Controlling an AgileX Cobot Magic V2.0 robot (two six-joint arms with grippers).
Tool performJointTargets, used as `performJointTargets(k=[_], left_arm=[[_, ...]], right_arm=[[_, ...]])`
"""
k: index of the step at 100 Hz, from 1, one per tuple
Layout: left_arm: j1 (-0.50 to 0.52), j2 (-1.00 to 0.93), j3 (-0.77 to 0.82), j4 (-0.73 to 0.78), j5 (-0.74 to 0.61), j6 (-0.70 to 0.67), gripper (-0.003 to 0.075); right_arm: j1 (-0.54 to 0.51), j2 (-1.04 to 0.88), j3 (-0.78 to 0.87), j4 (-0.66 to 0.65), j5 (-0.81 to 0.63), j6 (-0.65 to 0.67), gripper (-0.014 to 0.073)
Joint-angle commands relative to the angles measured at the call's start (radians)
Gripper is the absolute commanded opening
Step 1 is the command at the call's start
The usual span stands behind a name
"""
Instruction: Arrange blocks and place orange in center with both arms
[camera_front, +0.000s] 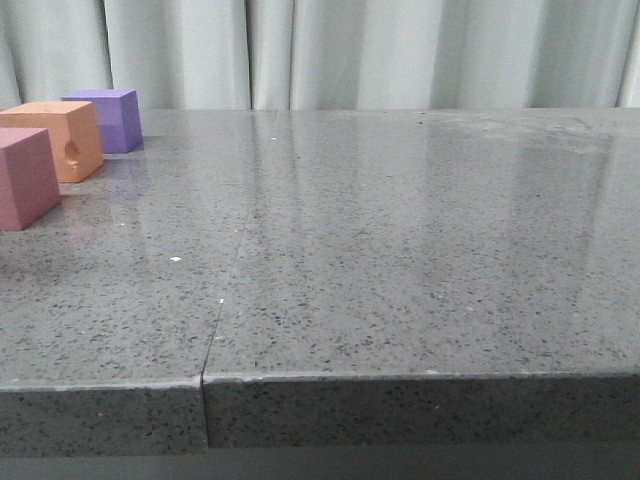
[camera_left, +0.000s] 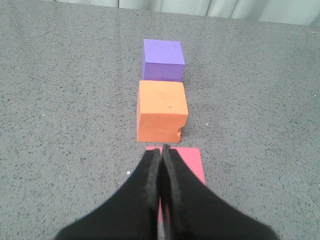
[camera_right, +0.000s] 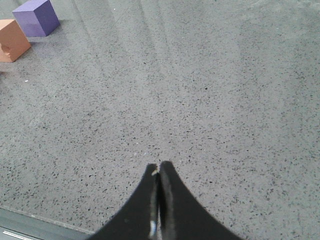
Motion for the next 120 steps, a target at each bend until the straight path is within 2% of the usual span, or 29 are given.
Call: performJointTargets(k=[1,35,87,110,120], left_arm=[[-0.001,-0.059,0.006,-0.008,-0.082,-0.008,-0.002],[-0.001,-0.218,0.129,-0.05,-0.075,-0.008,-0.002],[-0.001,-0.464,0.345,-0.017,-0.082,-0.004,-0.002],[-0.001,-0.564,0.42,0.043,-0.129,0.022,-0.002],[0.012,-0.599,0.447,0.037,-0.141,0.091,-0.002]], right_arm=[[-0.001,0.004,-0.025,-0.021,-0.078,-0.006,-0.0068],[-0.001,0.004,-0.025,-0.021,-0.078,-0.006,-0.0068],[-0.001,0.004,-0.025,-0.021,-0.078,-0.006,-0.0068],[-0.001,0.004,-0.025,-0.021,-0.078,-0.006,-0.0068],[-0.001,0.004,-0.025,-0.021,-0.078,-0.006,-0.0068]])
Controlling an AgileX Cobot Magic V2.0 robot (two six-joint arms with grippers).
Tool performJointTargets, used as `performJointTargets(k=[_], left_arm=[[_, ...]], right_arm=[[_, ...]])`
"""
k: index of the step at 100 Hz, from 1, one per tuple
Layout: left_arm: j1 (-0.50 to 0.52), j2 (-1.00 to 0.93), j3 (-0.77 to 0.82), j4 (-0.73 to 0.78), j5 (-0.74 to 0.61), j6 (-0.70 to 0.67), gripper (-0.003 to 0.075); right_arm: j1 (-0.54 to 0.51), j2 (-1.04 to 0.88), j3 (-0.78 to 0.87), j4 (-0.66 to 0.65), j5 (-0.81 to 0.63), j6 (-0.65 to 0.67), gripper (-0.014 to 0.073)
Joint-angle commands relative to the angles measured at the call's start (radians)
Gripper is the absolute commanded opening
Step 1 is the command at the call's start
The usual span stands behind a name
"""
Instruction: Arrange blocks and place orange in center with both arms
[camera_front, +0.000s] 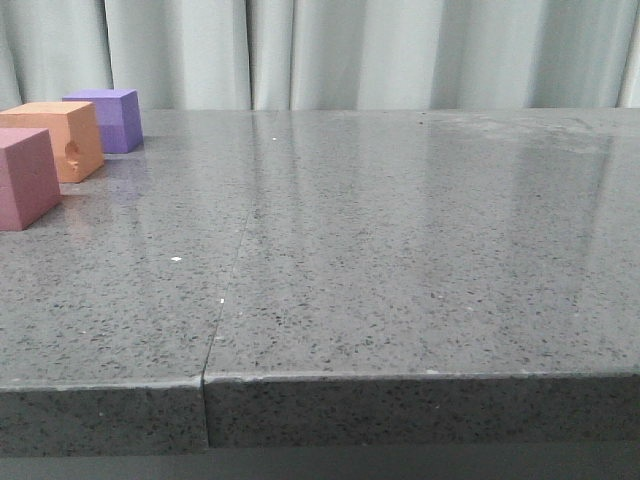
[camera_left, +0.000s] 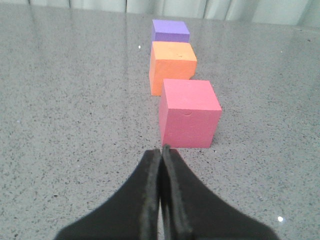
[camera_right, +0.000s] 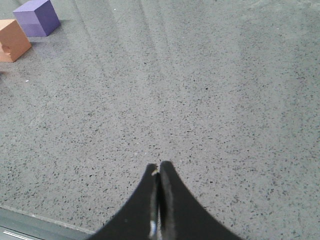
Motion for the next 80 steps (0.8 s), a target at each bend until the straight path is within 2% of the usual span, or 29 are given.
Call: performJointTargets(k=[1,14,30,50,80], left_arm=[[0.011,-0.017,-0.01,-0.002,-0.097,0.062,-0.002],[0.064,-0.059,0.027,-0.099,-0.12,0.201,-0.002],[0.137,-0.111,0.116,-0.215,-0.284,0.32,-0.002],[0.192,-0.194,0.218,-0.242,-0.387,0.345,-0.002],[0.196,-0.304,0.381,-0.242,-0.53,0.345,-0.002]], right_arm=[[-0.001,0.004,-0.025,-0.021,-0.078,-0.005,-0.0068],[-0.001,0.004,-0.025,-0.021,-0.078,-0.005,-0.0068],[-0.001,0.004,-0.025,-0.021,-0.078,-0.005,-0.0068],[-0.001,0.004,-0.025,-0.021,-0.078,-0.005,-0.0068],[-0.001,0.004,-0.025,-0.021,-0.078,-0.005,-0.0068]])
